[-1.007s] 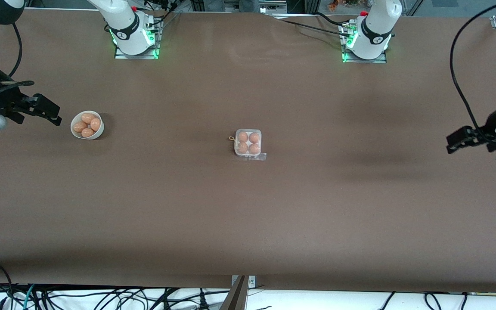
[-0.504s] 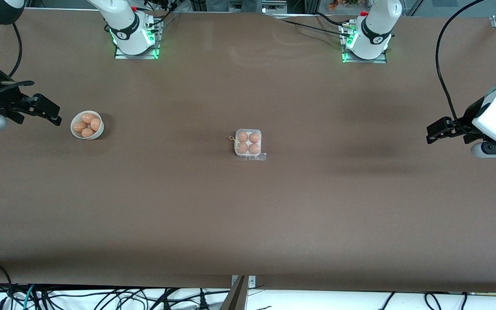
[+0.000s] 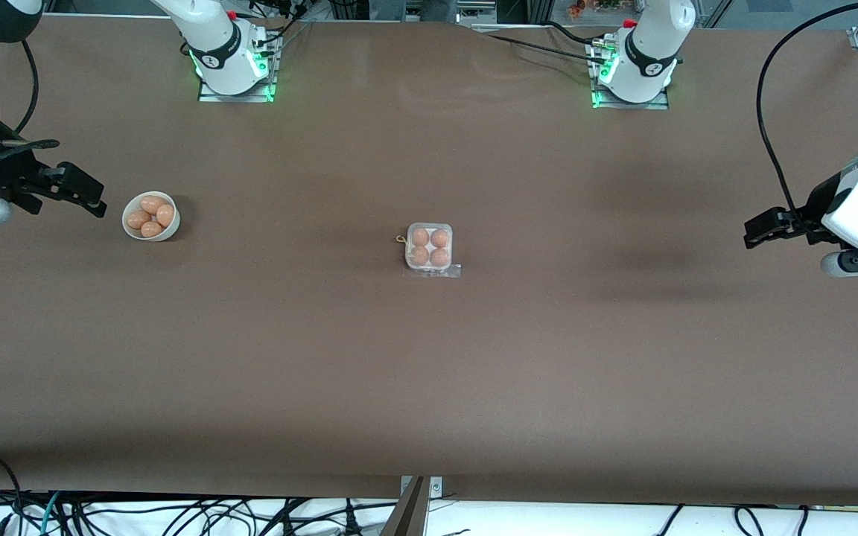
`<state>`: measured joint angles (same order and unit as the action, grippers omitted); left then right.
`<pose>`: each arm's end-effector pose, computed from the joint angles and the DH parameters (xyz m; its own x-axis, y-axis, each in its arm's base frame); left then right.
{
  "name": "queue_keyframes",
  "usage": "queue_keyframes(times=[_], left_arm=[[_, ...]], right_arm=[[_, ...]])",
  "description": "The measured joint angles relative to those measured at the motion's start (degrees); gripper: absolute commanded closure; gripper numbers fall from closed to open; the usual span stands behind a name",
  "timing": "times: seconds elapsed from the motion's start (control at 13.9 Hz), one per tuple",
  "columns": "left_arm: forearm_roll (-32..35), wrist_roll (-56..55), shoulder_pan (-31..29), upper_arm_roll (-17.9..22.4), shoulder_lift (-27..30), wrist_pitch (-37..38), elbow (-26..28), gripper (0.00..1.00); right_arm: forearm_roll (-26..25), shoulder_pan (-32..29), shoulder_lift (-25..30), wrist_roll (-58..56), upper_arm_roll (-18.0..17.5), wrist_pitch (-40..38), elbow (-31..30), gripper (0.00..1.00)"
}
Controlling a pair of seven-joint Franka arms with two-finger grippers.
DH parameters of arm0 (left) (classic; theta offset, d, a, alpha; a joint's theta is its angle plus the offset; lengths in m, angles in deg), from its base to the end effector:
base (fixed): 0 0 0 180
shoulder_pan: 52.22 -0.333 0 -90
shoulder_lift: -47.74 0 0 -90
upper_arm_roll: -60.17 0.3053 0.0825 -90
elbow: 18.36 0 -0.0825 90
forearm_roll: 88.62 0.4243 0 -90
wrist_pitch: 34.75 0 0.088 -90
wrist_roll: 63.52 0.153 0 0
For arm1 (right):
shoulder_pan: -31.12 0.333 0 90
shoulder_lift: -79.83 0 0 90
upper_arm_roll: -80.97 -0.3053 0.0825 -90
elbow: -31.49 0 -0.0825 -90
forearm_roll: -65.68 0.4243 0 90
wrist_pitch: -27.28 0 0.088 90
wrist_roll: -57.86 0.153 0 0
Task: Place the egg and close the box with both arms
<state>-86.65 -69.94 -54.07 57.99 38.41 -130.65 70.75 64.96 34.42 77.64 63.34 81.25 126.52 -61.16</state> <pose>0.6439 0.0025 0.4836 0.9939 0.1028 -0.0408 0.1015 -0.9943 -0.0326 0.6226 0.0312 0.5355 0.9961 -0.0410 0.0776 -0.0416 -0.9991 0.0053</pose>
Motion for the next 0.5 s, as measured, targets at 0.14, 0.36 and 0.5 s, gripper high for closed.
queue_keyframes(times=[0.14, 0.36, 0.5], left_arm=[[0.0, 0.0, 0.3, 0.0, 0.0, 1.2, 0.0, 0.00], [0.0, -0.1, 0.6, 0.0, 0.0, 2.3, 0.1, 0.00], [0.0, -0.1, 0.6, 0.0, -0.1, 2.4, 0.3, 0.00]], right_arm=[[0.0, 0.0, 0.0, 0.0, 0.0, 0.0, 0.0, 0.00], [0.0, 0.0, 0.0, 0.0, 0.0, 0.0, 0.0, 0.00], [0.0, 0.0, 0.0, 0.0, 0.0, 0.0, 0.0, 0.00]])
